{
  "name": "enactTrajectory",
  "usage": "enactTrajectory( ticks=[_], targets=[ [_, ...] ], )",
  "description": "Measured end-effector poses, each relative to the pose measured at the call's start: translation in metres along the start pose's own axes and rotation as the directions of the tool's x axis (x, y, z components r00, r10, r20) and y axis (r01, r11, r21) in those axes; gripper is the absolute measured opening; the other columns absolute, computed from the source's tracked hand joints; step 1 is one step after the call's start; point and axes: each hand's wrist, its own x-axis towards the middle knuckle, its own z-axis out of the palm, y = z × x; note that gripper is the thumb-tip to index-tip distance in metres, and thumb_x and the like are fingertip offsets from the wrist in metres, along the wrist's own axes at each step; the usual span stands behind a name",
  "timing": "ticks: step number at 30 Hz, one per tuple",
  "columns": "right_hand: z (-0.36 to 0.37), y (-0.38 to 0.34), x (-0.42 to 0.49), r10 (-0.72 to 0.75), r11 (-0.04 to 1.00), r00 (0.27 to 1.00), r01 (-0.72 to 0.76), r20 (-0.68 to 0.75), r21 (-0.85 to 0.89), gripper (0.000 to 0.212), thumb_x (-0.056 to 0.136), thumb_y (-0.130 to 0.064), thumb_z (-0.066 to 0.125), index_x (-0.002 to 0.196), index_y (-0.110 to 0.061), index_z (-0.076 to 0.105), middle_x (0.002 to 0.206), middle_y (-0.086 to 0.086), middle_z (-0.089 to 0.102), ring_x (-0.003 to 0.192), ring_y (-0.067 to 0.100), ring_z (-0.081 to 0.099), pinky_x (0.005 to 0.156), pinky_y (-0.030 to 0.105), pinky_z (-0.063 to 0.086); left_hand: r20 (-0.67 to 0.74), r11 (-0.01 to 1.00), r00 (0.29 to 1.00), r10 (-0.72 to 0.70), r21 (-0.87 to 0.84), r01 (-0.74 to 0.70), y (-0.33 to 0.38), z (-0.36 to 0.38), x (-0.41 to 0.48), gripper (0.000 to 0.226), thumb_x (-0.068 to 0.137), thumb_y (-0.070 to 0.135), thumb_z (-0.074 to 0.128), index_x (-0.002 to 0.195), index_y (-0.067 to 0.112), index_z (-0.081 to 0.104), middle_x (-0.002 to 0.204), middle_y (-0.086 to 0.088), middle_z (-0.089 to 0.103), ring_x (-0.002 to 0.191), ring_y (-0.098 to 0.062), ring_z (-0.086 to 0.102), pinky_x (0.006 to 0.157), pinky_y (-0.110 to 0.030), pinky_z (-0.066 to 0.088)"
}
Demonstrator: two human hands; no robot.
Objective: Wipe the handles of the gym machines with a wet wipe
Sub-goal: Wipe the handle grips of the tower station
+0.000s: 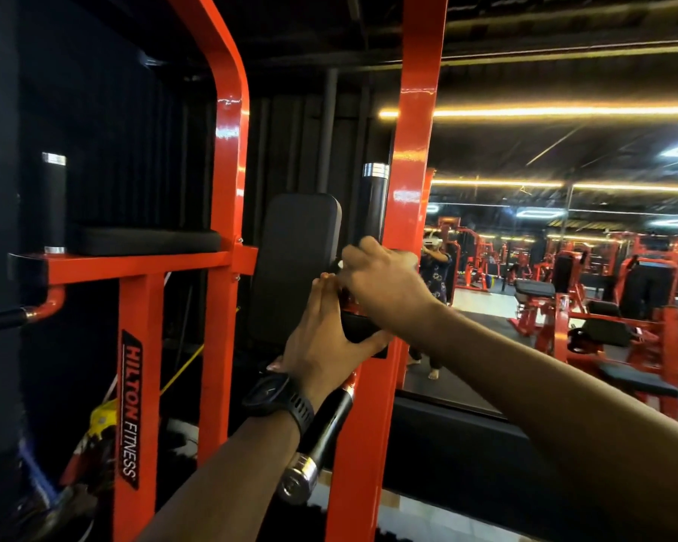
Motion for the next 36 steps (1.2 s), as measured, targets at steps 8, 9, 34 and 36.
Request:
enactTrajectory(
  ticks=[8, 9, 34, 36],
  targets=[
    [0.03, 0.04, -0.014, -0.153, 0.95, 0.978, 0.185, -0.142, 0.251, 0.021, 0.088, -0.017, 0.063, 0.106, -0.016, 0.072, 0.101, 0.003, 0.061, 0.092, 0.021, 0.052, 0.075, 0.031, 0.046, 0.053, 0.999, 0.998, -0.029, 0.022, 0.028, 0.002, 0.0, -0.001, 0.119, 0.074, 0.078, 0.062, 0.159, 0.026, -0.003, 0.168, 0.006, -0.004, 0.153, -0.013, 0.011, 0.11, -0.04, 0.04],
    [0.032, 0.042, -0.014, -0.045, 0.935, 0.987, 0.096, -0.153, 0.343, 0.019, 0.087, -0.014, 0.065, 0.105, -0.013, 0.071, 0.103, 0.006, 0.06, 0.092, 0.022, 0.053, 0.076, 0.035, 0.049, 0.049, 0.999, 0.998, -0.033, 0.022, 0.032, 0.001, 0.0, 0.0, 0.12, 0.074, 0.078, 0.062, 0.159, 0.025, -0.004, 0.168, 0.006, -0.005, 0.153, -0.013, 0.01, 0.11, -0.039, 0.039],
    [0.038, 0.028, -0.005, 0.677, -0.222, 0.687, -0.151, 0.264, 0.963, 0.012, 0.097, 0.0, 0.058, 0.097, -0.006, 0.067, 0.087, 0.002, 0.072, 0.082, 0.009, 0.07, 0.079, 0.028, 0.06, 0.036, 0.999, 0.999, 0.003, 0.034, -0.004, 0.0, 0.0, -0.002, 0.12, 0.074, 0.079, 0.06, 0.159, 0.025, -0.006, 0.167, 0.011, -0.008, 0.152, -0.003, -0.004, 0.116, -0.031, 0.03],
    [0.029, 0.037, 0.006, 0.719, -0.237, 0.654, -0.089, 0.236, 0.967, 0.013, 0.097, 0.003, 0.056, 0.097, -0.004, 0.067, 0.085, 0.004, 0.071, 0.079, 0.013, 0.069, 0.076, 0.03, 0.061, 0.028, 0.999, 1.0, 0.01, 0.034, -0.011, -0.001, 0.001, -0.001, 0.121, 0.072, 0.081, 0.058, 0.16, 0.026, -0.005, 0.167, 0.011, -0.007, 0.152, -0.002, -0.003, 0.115, -0.031, 0.03]
  ],
)
